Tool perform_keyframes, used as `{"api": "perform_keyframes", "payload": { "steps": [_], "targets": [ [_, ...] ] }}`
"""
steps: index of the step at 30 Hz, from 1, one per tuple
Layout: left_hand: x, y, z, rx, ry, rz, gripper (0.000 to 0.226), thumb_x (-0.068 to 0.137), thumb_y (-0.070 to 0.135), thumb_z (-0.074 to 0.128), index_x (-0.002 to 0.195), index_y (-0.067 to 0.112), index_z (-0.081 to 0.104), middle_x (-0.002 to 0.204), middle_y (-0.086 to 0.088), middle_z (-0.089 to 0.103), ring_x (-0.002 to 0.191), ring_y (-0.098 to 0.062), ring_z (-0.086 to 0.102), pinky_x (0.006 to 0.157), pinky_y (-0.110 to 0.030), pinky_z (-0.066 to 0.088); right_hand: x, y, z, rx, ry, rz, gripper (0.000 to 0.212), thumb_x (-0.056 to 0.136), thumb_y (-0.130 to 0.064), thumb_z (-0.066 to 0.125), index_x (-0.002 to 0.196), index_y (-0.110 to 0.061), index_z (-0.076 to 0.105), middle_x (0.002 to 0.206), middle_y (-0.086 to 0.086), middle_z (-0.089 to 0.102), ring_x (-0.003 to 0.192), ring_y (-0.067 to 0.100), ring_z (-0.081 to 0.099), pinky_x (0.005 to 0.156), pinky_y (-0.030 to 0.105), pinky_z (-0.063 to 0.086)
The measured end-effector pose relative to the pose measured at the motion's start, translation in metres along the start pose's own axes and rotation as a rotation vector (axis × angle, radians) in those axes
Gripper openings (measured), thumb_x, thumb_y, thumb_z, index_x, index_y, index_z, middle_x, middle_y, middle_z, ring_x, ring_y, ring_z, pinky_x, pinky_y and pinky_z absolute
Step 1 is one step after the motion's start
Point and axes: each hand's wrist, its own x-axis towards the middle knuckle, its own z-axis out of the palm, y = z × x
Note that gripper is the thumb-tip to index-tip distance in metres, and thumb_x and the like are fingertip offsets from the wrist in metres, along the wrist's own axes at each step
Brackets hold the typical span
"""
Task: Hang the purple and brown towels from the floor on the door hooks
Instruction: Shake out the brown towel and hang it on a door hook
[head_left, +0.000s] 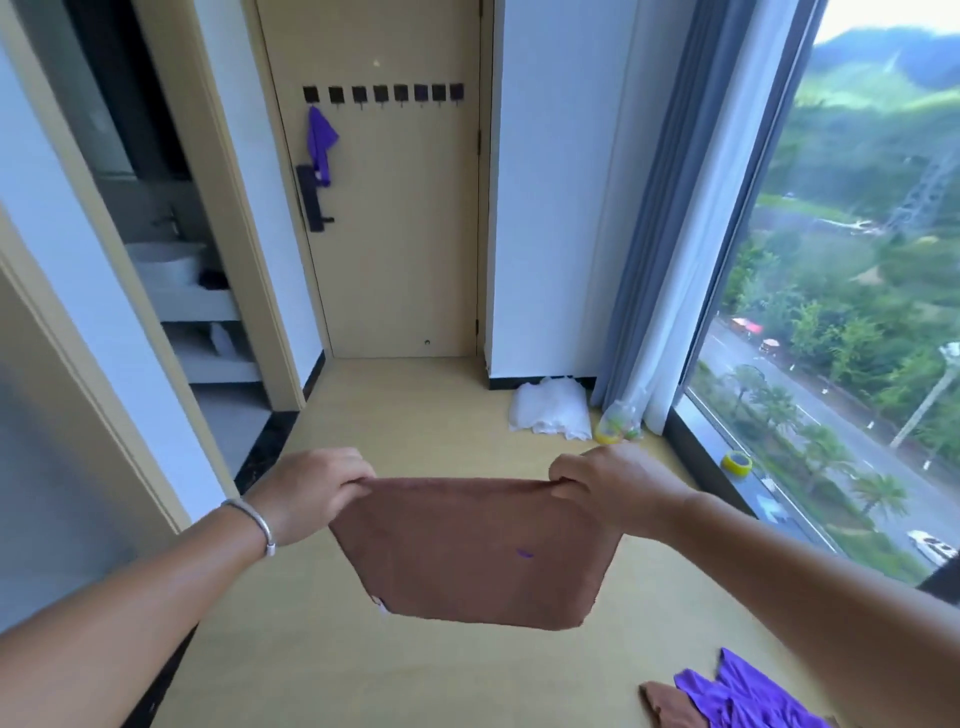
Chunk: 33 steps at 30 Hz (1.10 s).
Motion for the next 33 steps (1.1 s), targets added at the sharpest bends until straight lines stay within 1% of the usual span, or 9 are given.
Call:
{"api": "perform_keyframes", "payload": {
  "steps": [5,9,11,14,16,23,26,29,33],
  "targets": [
    [0.011,0.015,-0.061,0.172,0.089,-0.249,0.011,0.091,0.034,0.054,0.09,0.037,0.064,0.087,0.015,0.066,0.084,-0.011,0.061,0.065,-0.027,0.044,0.021,-0.024,-0.046,0.084,0.154,0.101,0.022,0.097,-0.04,0.042,0.097,-0.03,0.061,0.095,-0.005,0.065,0.081,0.018,0.054,0.065,0.028,0.038],
    [0.003,0.016,-0.111,0.233,0.141,-0.259,0.014,0.092,0.032,0.052,0.09,0.038,0.065,0.091,0.015,0.065,0.089,-0.012,0.058,0.071,-0.029,0.045,0.036,-0.036,-0.078,0.11,0.226,0.087,0.02,0.097,-0.04,0.04,0.097,-0.031,0.058,0.096,-0.008,0.064,0.088,0.018,0.056,0.072,0.031,0.045],
    [-0.002,0.012,-0.136,0.293,0.148,-0.227,0.017,0.093,0.033,0.052,0.09,0.037,0.068,0.089,0.014,0.059,0.093,-0.012,0.054,0.075,-0.031,0.046,0.043,-0.039,-0.096,0.086,0.267,0.038,0.018,0.096,-0.039,0.042,0.093,-0.031,0.058,0.093,-0.011,0.063,0.092,0.013,0.05,0.071,0.03,0.04],
    [-0.006,0.005,-0.161,0.359,0.171,-0.219,0.02,0.094,0.03,0.051,0.083,0.035,0.067,0.086,0.014,0.05,0.084,-0.014,0.055,0.068,-0.03,0.045,0.061,-0.044,-0.122,0.026,0.314,0.043,0.019,0.094,-0.039,0.046,0.09,-0.03,0.062,0.089,-0.012,0.064,0.088,0.011,0.05,0.065,0.028,0.036],
    [-0.005,-0.002,-0.171,0.364,0.176,-0.26,0.023,0.092,0.024,0.051,0.074,0.034,0.062,0.084,0.014,0.056,0.076,-0.013,0.056,0.061,-0.027,0.042,0.075,-0.053,-0.134,0.047,0.311,0.087,0.017,0.093,-0.037,0.048,0.09,-0.03,0.062,0.088,-0.009,0.064,0.08,0.015,0.056,0.06,0.028,0.036],
    [0.013,-0.025,-0.175,0.123,0.222,-0.375,0.023,0.09,0.016,0.048,0.081,0.034,0.06,0.087,0.009,0.064,0.08,-0.014,0.06,0.068,-0.028,0.049,0.117,-0.068,-0.141,0.069,0.326,0.177,0.015,0.096,-0.03,0.045,0.094,-0.02,0.056,0.084,0.004,0.062,0.071,0.022,0.058,0.06,0.034,0.049],
    [0.029,-0.038,-0.174,-0.002,0.216,-0.343,0.029,0.089,0.013,0.043,0.081,0.036,0.059,0.086,0.013,0.062,0.081,-0.011,0.059,0.065,-0.025,0.046,0.141,-0.057,-0.138,0.15,0.31,0.187,0.014,0.094,-0.03,0.044,0.093,-0.021,0.055,0.086,0.002,0.061,0.073,0.019,0.056,0.058,0.031,0.045],
    [0.053,-0.054,-0.167,-0.074,0.233,-0.274,0.01,0.081,0.036,0.055,0.071,0.036,0.055,0.084,0.014,0.057,0.078,-0.009,0.058,0.062,-0.021,0.042,0.174,-0.038,-0.129,0.175,0.31,0.144,0.017,0.086,-0.039,0.047,0.087,-0.023,0.053,0.085,-0.003,0.059,0.074,0.016,0.054,0.059,0.03,0.044],
    [0.102,-0.069,-0.161,0.0,0.323,-0.325,0.05,0.062,0.075,0.062,0.069,0.026,0.053,0.079,0.01,0.052,0.067,-0.007,0.051,0.057,-0.024,0.038,0.225,-0.004,-0.119,0.196,0.333,0.101,0.037,0.074,-0.066,0.049,0.073,-0.029,0.047,0.075,-0.009,0.054,0.066,0.009,0.051,0.053,0.026,0.041]
  ]
}}
